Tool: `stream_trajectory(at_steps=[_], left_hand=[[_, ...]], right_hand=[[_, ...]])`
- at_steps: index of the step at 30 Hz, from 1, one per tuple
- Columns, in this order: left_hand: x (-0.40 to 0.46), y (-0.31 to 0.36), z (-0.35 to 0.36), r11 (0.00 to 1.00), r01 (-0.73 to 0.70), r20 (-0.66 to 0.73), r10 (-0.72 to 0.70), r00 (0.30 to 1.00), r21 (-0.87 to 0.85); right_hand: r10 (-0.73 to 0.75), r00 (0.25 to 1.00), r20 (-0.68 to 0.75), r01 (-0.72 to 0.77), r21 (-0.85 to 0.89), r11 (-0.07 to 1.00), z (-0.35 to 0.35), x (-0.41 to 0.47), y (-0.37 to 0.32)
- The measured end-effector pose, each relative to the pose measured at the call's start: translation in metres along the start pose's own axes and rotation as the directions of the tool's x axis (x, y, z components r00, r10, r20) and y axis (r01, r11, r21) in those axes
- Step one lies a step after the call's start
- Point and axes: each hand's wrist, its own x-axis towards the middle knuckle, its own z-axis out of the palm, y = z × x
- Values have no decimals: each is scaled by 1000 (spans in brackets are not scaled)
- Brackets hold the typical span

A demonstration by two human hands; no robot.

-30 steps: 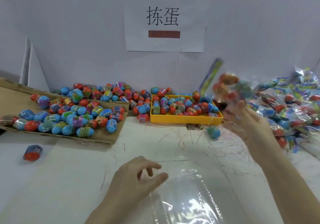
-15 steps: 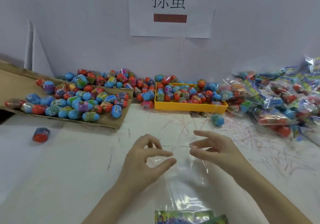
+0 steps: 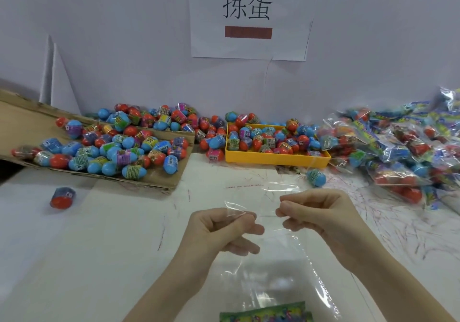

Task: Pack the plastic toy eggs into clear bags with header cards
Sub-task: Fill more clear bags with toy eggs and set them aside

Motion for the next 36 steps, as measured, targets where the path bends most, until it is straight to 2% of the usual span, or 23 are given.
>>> stream_trajectory(at_steps=[4,6,9,10,12,14,16,17,18,19,21,22,24,25,26,27,28,29,30,31,33,35,36], left_hand=[[-2,2,2,999,-50,-36,50,998,-8],[-2,3,4,996,-94,-101,93,991,-9],[-2,5,5,975,-223,-283,215,935,2],[-3,6,6,963,-270,-339,262,904,22],[-5,4,8,919,-364,-395,394,830,151],[-5,-1,10,783,-461,-348,607,715,418],[-5,-5,12,534,-541,-141,784,604,650],[-5,-7,13,421,-578,-22,821,571,700],[-7,-9,13,365,-618,75,819,569,697],[-9,-8,12,370,-643,135,791,596,670],[-12,-7,8,461,-645,132,743,656,609],[-13,-5,6,518,-627,75,733,676,582],[-10,-2,3,636,-522,-155,706,691,568],[-7,1,2,725,-428,-287,636,716,540],[-4,5,1,833,-297,-369,489,791,467],[0,7,1,920,-150,-356,285,890,362],[3,6,1,971,-33,-264,97,959,236],[6,5,0,991,23,-163,-1,987,135],[7,3,0,996,44,-130,-33,991,82],[9,1,-1,997,56,-166,-47,985,49],[13,-2,-4,996,82,-283,-84,956,-19],[16,-5,-8,991,101,-337,-124,933,-84],[17,-6,-8,989,106,-350,-135,927,-101]], right_hand=[[12,1000,-8,-12,-2,1000,8,-2,0],[-21,998,-61,18,-48,999,12,-4,-1],[-234,935,-266,149,-301,942,20,-13,0],[-330,899,-288,206,-386,899,25,-17,0],[-412,886,-212,280,-464,840,35,-26,1],[-348,933,-93,267,-470,841,46,-30,4],[-245,969,-11,219,-408,886,56,-30,8],[-212,977,5,200,-357,913,59,-29,9],[-195,981,9,188,-298,936,62,-28,10],[-188,982,5,185,-224,957,64,-26,10],[-165,986,-28,164,-43,986,61,-21,9],[-137,990,-41,138,29,990,56,-18,8],[-55,998,-22,57,87,995,45,-12,6],[-14,1000,9,14,87,996,40,-9,6],[19,999,51,-23,76,997,35,-6,7],[46,994,96,-52,61,997,32,-2,7],[72,986,148,-79,45,996,30,3,7],[94,974,204,-97,3,995,28,8,4],[111,960,257,-93,-81,992,26,16,1],[123,953,276,-73,-185,980,23,28,-3],[61,984,168,-6,-309,951,14,62,-8],[-48,992,-117,1,-375,927,0,107,-6],[-126,962,-241,-10,-494,870,-6,129,-3]])
